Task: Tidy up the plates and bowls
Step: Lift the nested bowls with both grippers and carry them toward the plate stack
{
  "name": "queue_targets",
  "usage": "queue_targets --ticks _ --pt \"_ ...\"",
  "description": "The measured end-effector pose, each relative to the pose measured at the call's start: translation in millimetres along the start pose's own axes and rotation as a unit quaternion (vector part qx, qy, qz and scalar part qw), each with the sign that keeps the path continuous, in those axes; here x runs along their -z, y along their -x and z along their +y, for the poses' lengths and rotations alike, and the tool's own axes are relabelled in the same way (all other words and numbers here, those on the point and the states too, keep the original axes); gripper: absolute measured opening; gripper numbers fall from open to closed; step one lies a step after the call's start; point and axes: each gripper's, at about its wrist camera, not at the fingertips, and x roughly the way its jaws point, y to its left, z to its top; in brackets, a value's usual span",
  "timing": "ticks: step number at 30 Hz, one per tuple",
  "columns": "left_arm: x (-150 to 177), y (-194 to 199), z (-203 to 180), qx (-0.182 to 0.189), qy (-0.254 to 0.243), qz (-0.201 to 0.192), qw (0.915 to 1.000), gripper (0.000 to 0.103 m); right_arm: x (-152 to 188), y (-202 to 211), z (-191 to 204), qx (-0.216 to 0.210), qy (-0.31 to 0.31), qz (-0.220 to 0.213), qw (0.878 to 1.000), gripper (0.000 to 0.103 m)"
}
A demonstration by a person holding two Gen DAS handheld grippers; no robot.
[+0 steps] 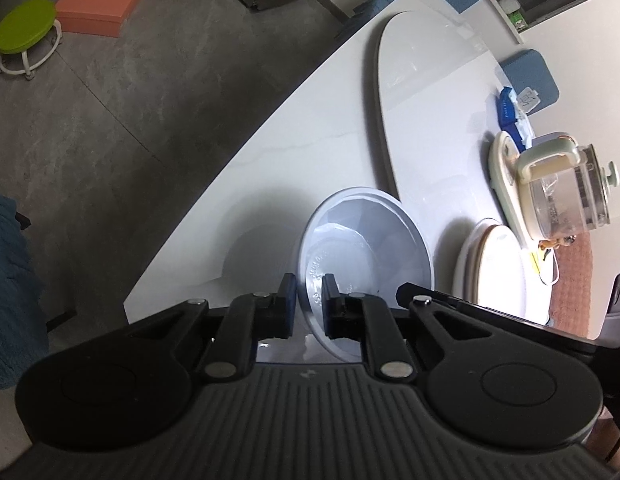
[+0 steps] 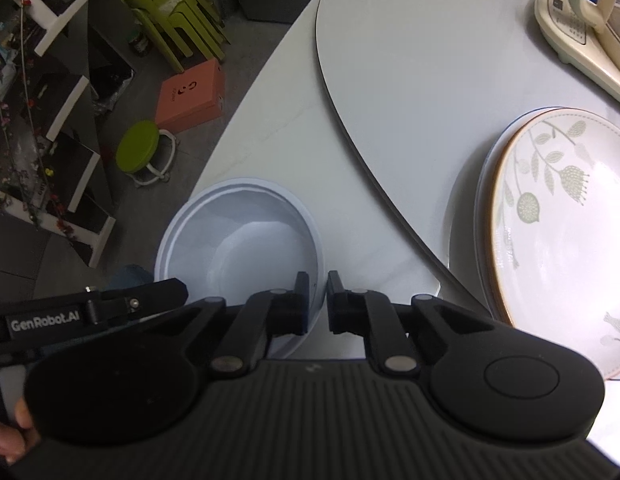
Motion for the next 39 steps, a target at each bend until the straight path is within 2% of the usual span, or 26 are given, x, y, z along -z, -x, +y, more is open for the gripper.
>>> queue_targets --ticks 5,14,21,30,33,39 --pt "2 22 -15 -0.001 -0.02 0.008 0.9998 0.015 6 27 3 -0.004 -0.008 -0.014 1.0 0.012" --pt "9 57 -41 0.023 -0.055 0.003 0.9982 0.015 22 69 -3 0.002 -0.049 -0.049 0.998 0.012" --pt "18 70 -71 0.041 -0.113 0.016 0.9927 0.015 41 100 -23 0.009 -0.093 -0.083 0.992 0.012" --pt "34 63 -102 0.05 -0.163 0.047 0.9842 0.015 68 114 -44 0.022 -0.141 -0.09 0.986 0.012" --pt "40 55 -104 0.056 -0.168 0.063 0.9823 0.015 79 114 -49 0.03 -0.15 -0.086 0.984 0.012" --pt "58 30 -103 0.038 -0.178 0.104 0.9777 0.015 100 102 -58 0.039 -0.17 -0.059 0.983 0.012"
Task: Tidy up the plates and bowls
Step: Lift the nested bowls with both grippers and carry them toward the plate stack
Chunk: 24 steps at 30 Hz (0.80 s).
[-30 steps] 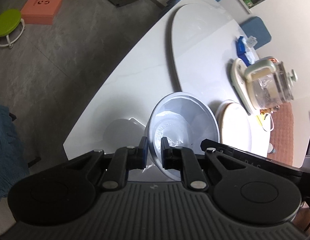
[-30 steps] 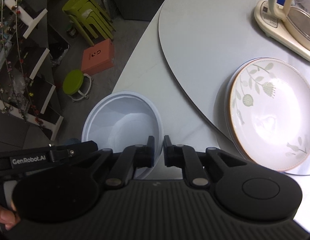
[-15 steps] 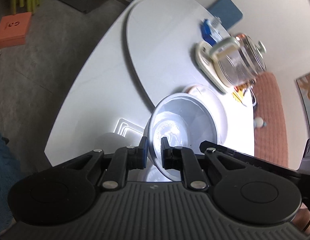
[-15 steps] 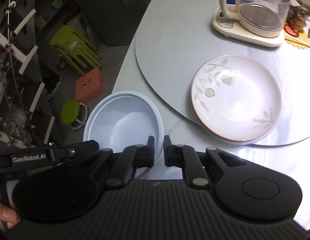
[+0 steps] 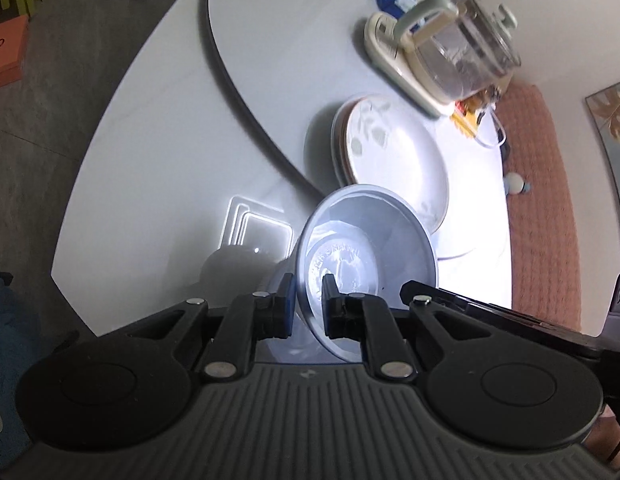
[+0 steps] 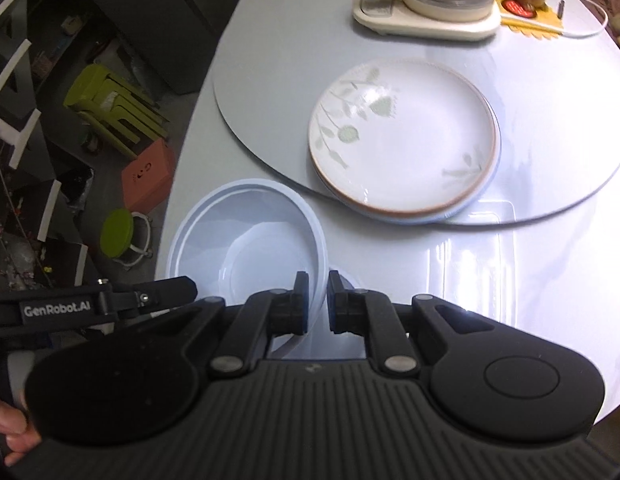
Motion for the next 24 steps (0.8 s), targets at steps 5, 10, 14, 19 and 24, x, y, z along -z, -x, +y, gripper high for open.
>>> queue_targets --ticks 5,10,14,19,24 --pt "4 -19 2 -0.005 0.002 0.026 0.9996 0.015 14 -10 -8 0.005 -0.01 0.02 1.0 0.013" --pt "9 -33 0 -0.011 -0.006 0.039 0.9992 0.015 26 -14 -13 0.01 -0.018 0.029 0.999 0.014" --pt "10 -38 -1 -0.016 -0.014 0.042 0.9989 0.015 29 -16 -14 0.009 -0.015 0.032 0.999 0.015" --pt "9 -41 -2 -0.023 -0.019 0.043 0.9986 0.017 28 -14 -17 0.01 -0.012 0.026 1.0 0.014" --pt "10 -41 2 -0.034 -0.016 0.047 0.9982 0.038 25 -10 -21 0.01 -0.018 0.013 1.0 0.014"
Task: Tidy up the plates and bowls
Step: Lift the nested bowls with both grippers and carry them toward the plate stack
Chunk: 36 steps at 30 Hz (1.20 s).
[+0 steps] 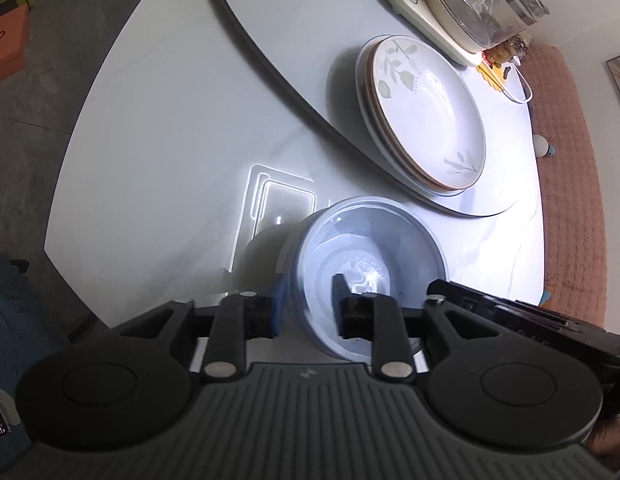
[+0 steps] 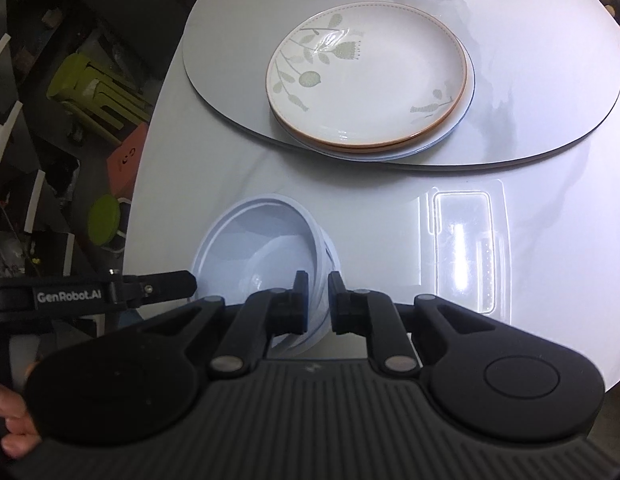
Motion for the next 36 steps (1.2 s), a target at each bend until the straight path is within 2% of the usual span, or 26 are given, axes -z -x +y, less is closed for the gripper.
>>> queue_targets --ticks 1,3,5,7,9,15,18,25,30,33,36 --pt "1 1 1 -0.003 -0.001 -0.003 1.0 0.046 0 1 -1 0.0 -0.002 -0.002 1.0 0.014" --pt "1 3 2 -0.007 -0.002 -0.007 1.0 0.054 0 2 -2 0.003 -0.004 -0.005 1.0 0.019" --pt "1 1 4 -0.005 0.001 -0.007 1.0 0.062 0 3 -6 -0.001 -0.009 -0.009 1.0 0.032" --pt "2 0 8 -0.007 0.005 -0.01 0.9999 0.067 1 3 -12 0.0 -0.021 -0.016 1.0 0.054" --pt "2 0 13 -0.006 0.012 -0.014 0.9998 0.068 2 2 -18 0.0 -0.034 -0.02 0.999 0.057" --pt "2 -5 29 0.005 0.032 -0.022 0.9992 0.068 6 -9 -37 -0.013 -0.079 -0.017 0.997 0.057" --pt "3 -7 30 0.018 0.014 -0.033 0.9992 0.068 9 -16 -43 -0.037 -0.099 -0.024 0.994 0.057" --pt "5 -30 32 0.041 -0.001 -0.013 0.9991 0.067 18 -32 -49 -0.075 -0.131 -0.019 0.988 0.057" --pt "7 -49 32 0.064 0.003 -0.006 0.9979 0.067 22 -49 -49 -0.098 -0.156 -0.004 0.983 0.042" --pt "8 -57 33 0.073 0.015 -0.002 0.9972 0.061 24 -53 -49 -0.103 -0.163 -0.004 0.981 0.036" --pt "8 -57 33 0.081 0.022 -0.002 0.9965 0.06 24 -53 -50 -0.105 -0.162 -0.003 0.981 0.035"
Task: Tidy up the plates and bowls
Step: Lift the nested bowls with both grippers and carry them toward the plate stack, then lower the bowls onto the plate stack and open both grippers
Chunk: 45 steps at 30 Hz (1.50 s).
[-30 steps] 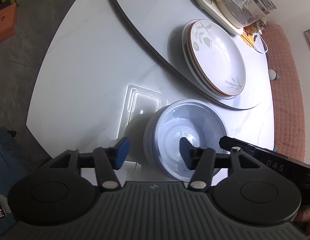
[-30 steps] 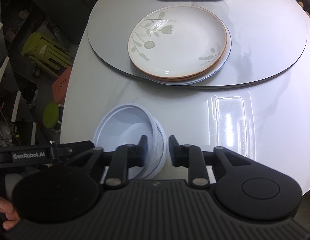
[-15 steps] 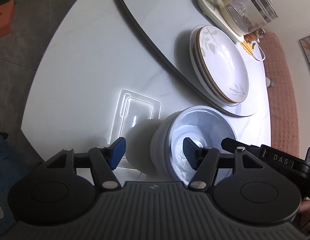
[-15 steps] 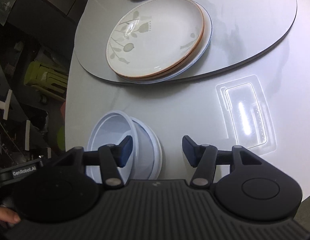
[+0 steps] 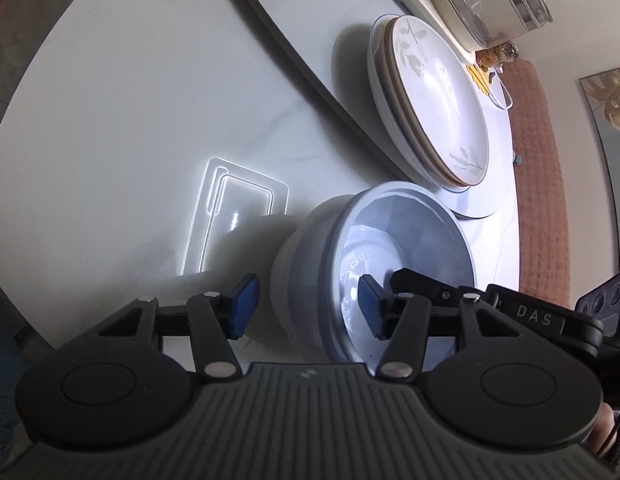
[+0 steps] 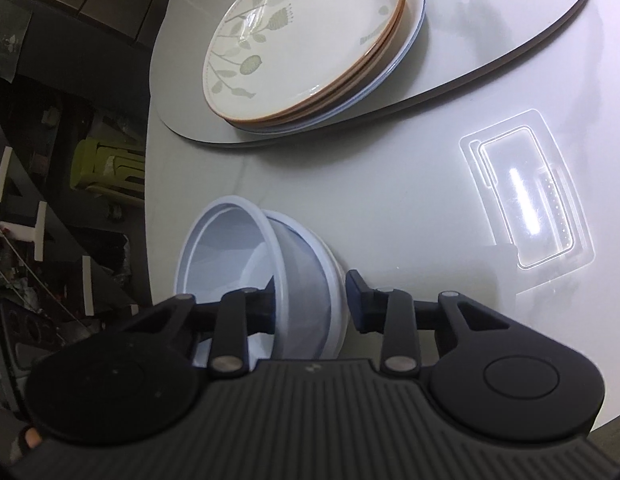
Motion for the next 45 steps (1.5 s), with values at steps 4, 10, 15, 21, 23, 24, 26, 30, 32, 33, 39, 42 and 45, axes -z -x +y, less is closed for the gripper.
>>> queue_targets --ticks 4,10,15,21,23,24,26,30,32,33,39,42,45 --pt "-1 7 1 0.009 0.009 -0.012 0.9998 0.06 0 9 0 -0.006 0.005 -0.012 1.0 0.035" --pt "-3 -2 5 0.02 0.02 0.003 0.9996 0.06 1 1 -4 -0.008 -0.001 -0.004 1.0 0.033" --pt "-6 -9 7 0.032 0.03 0.011 0.999 0.06 2 -12 -9 -0.014 -0.019 0.011 1.0 0.03" --pt "-8 -10 9 0.025 0.032 0.009 0.9991 0.051 2 -15 -9 -0.012 -0.019 0.011 1.0 0.024" --pt "-9 -9 9 0.021 0.028 0.009 0.9993 0.051 1 -15 -6 -0.012 -0.015 0.012 1.0 0.024" --pt "-9 -9 9 0.018 0.027 0.009 0.9994 0.05 0 -14 -6 -0.012 -0.014 0.012 1.0 0.024" --pt "-8 -8 9 0.014 0.027 0.011 0.9995 0.049 -1 -12 -3 -0.01 -0.011 0.012 1.0 0.024" --pt "-10 -2 3 0.009 0.019 0.013 0.9997 0.049 -3 -3 4 -0.011 -0.005 0.006 1.0 0.024" --pt "-12 1 -2 0.006 0.014 0.013 0.9998 0.049 -4 1 6 -0.012 -0.005 0.004 1.0 0.024" --pt "-13 4 -4 0.006 0.014 0.014 0.9998 0.049 -4 4 7 -0.012 -0.008 0.004 1.0 0.024" --pt "-21 21 -20 0.006 0.007 0.013 0.9999 0.049 -7 29 16 -0.006 -0.019 -0.006 1.0 0.024" --pt "-29 34 -34 0.008 -0.006 0.001 1.0 0.049 -14 45 27 -0.005 -0.018 -0.017 1.0 0.024" --pt "-39 45 -47 0.01 -0.014 -0.01 0.9998 0.049 -24 58 34 -0.012 -0.023 -0.028 0.999 0.024"
